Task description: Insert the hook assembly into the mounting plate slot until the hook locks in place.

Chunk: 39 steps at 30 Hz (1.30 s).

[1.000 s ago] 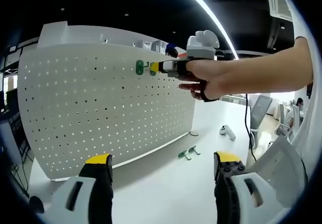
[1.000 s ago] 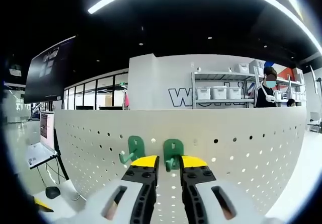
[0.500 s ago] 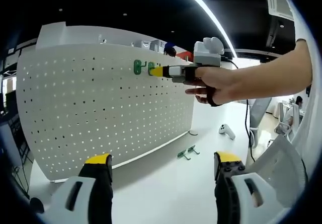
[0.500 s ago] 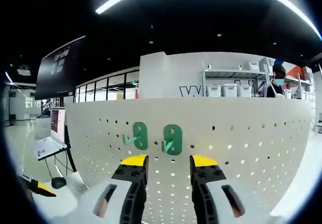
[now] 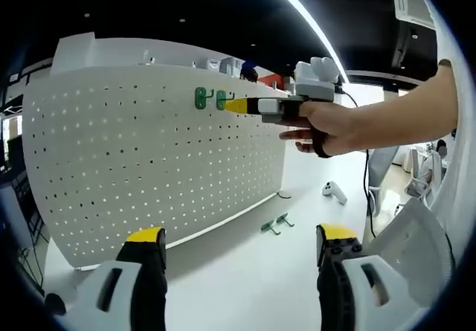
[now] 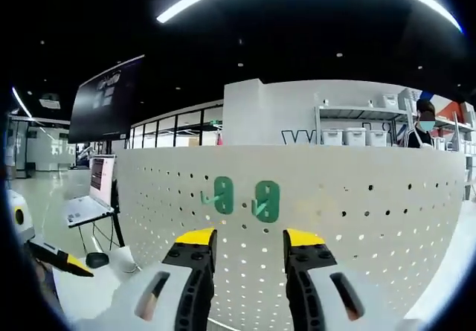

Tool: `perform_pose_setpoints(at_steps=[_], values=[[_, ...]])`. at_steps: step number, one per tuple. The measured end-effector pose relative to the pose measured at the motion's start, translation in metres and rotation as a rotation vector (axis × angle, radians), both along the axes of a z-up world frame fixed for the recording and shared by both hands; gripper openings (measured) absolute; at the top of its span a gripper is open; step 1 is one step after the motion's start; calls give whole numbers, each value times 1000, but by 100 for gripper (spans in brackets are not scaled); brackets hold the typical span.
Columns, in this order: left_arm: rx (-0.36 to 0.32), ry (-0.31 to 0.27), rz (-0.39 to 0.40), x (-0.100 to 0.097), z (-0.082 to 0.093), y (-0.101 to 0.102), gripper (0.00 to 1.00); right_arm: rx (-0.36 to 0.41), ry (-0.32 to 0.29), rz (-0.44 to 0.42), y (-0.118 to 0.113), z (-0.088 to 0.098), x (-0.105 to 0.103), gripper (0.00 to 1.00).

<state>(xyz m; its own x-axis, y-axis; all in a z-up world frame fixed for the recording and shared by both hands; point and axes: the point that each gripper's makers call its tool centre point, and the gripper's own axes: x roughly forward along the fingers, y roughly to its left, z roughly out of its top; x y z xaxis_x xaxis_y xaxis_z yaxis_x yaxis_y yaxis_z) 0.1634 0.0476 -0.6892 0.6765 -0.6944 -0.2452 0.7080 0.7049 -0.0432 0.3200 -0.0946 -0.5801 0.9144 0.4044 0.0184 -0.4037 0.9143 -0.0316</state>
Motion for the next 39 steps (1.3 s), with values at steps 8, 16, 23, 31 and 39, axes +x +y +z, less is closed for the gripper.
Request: perform_pose_setpoints(at_steps=[8, 16, 23, 31, 39], values=[[2, 5, -3, 0, -3, 0, 85, -36, -13, 62, 1, -4, -21, 42], [10, 20, -7, -3, -10, 1, 86, -16, -13, 86, -4, -9, -39, 45], [22, 30, -9, -6, -16, 5, 85, -21, 11, 97, -11, -24, -55, 46], [41, 50, -13, -11, -29, 7, 85, -14, 40, 99, -20, -40, -75, 46], [47, 64, -15, -17, -35, 7, 86, -16, 68, 79, -30, -58, -92, 49]])
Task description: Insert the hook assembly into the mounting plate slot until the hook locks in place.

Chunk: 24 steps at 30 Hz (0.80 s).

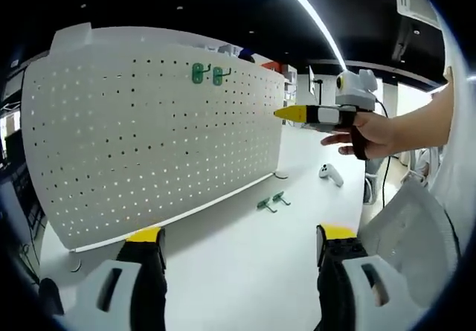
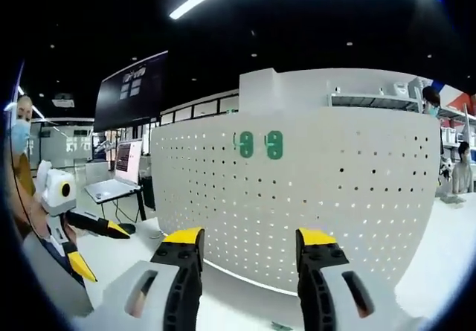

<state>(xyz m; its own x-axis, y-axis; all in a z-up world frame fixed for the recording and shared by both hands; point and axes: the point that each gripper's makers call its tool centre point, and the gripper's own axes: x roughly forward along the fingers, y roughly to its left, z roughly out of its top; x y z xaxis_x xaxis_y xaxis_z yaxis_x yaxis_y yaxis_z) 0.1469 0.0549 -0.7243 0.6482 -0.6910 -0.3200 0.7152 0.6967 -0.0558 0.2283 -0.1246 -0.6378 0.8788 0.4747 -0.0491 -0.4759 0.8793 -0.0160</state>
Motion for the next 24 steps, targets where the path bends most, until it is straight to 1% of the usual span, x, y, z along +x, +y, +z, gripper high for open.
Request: perform_pose_setpoints(at_steps=[3, 14, 17, 24], values=[[-6, 3, -1, -1, -1, 0, 86, -8, 9, -5, -5, -6, -6, 50], [9, 16, 5, -1, -8, 6, 86, -27, 50, -26, -24, -27, -27, 53], [6, 16, 4, -2, -8, 6, 86, -28, 70, -40, -31, -36, -33, 53], [15, 19, -2, -4, -11, 7, 86, -44, 92, -43, -39, -48, -45, 54]])
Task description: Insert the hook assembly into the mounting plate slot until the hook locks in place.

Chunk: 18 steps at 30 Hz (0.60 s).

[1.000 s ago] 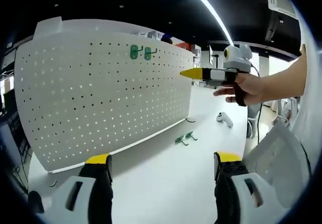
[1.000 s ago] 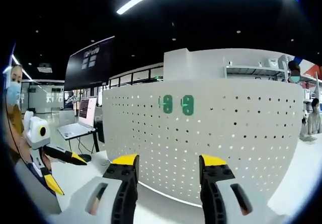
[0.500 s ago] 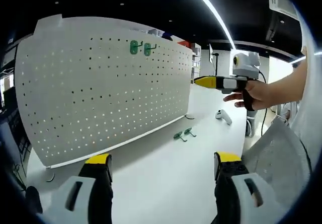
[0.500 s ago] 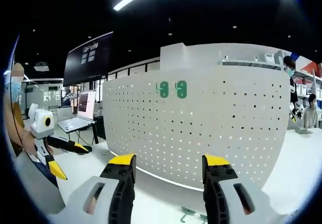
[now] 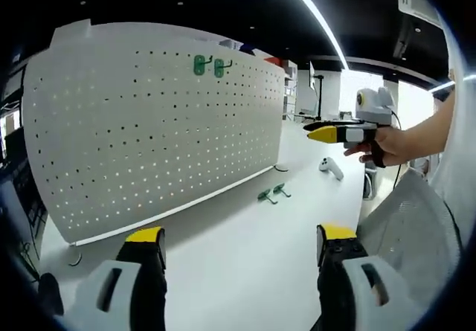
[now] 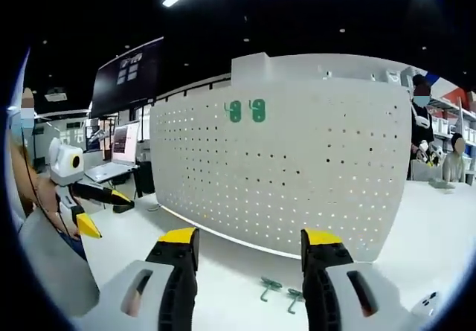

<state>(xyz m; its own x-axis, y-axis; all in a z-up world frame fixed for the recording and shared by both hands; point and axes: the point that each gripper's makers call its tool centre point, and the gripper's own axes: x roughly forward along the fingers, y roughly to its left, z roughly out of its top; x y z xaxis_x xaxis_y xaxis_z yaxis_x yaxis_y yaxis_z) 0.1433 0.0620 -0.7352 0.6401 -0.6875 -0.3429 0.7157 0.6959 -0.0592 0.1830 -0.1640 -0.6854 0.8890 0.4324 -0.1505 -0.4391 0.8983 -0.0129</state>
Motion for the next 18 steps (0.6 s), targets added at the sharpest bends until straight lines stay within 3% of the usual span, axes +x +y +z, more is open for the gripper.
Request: perform_pose_setpoints(at_steps=[18], values=[[7, 13, 2, -2, -6, 5, 86, -4, 58, -27, -14, -23, -26, 56]])
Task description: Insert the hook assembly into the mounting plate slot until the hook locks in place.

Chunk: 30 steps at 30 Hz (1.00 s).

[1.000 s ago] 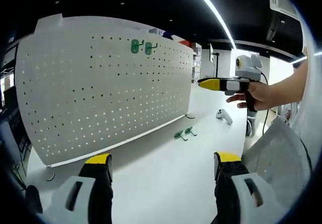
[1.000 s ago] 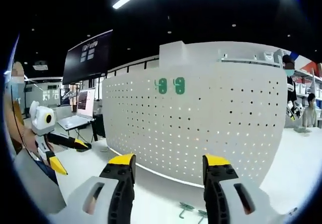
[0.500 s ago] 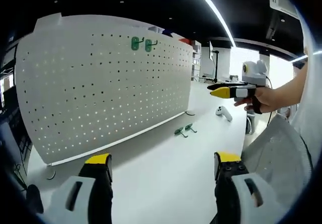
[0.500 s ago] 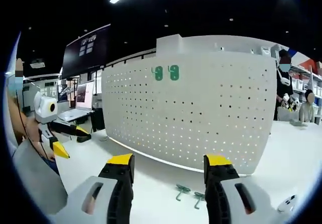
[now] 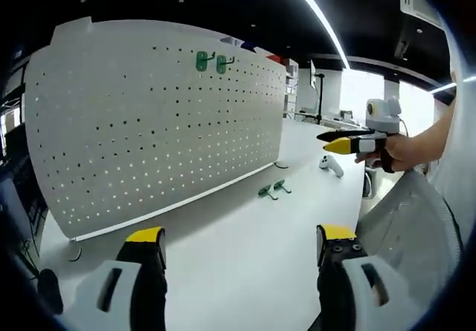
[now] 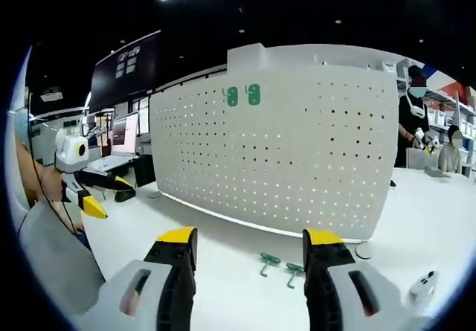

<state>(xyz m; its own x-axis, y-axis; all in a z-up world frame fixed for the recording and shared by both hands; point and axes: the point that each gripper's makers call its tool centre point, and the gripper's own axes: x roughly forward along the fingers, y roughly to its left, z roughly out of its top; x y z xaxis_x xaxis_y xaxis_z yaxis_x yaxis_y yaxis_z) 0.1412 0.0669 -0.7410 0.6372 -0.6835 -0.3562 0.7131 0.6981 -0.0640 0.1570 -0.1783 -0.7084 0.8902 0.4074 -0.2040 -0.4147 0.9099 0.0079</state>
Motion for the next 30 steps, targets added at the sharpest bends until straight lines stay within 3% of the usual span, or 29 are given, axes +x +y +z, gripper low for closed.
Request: perform_pose_setpoints(at_steps=[11, 19, 30], values=[[4, 5, -4, -1, -1, -1, 85, 1, 31, -17, -7, -4, -3, 58], [4, -12, -34, 8, 7, -12, 85, -2, 35, -15, -7, -4, -3, 58], [31, -29, -157, 23, 18, -42, 85, -4, 51, 6, -8, -6, -8, 59]])
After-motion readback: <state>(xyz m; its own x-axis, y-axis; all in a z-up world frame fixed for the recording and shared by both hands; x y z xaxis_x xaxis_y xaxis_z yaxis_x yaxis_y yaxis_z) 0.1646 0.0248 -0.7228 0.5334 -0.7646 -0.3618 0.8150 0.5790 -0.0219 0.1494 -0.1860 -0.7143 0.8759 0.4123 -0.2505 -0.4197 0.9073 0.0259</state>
